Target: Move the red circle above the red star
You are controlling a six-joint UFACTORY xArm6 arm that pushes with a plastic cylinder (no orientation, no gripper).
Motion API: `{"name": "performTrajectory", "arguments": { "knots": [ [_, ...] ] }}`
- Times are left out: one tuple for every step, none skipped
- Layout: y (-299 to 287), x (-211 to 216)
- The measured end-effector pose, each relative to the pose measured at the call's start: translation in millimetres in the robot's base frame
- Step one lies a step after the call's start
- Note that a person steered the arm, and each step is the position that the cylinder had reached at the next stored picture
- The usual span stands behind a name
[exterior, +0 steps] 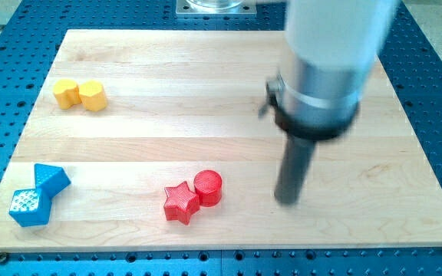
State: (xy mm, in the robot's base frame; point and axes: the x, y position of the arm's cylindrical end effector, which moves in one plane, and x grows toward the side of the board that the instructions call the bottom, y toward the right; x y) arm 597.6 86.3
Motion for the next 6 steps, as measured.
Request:
{"name": "performTrajectory", "arguments": {
  "knots": [
    [-31.9,20.4],
    [-55.7,-11.4],
    [-82.3,-40.3],
    [-61.9,-28.3],
    [-108.3,-28.7],
    [-143.5,-46.7]
  ]
}}
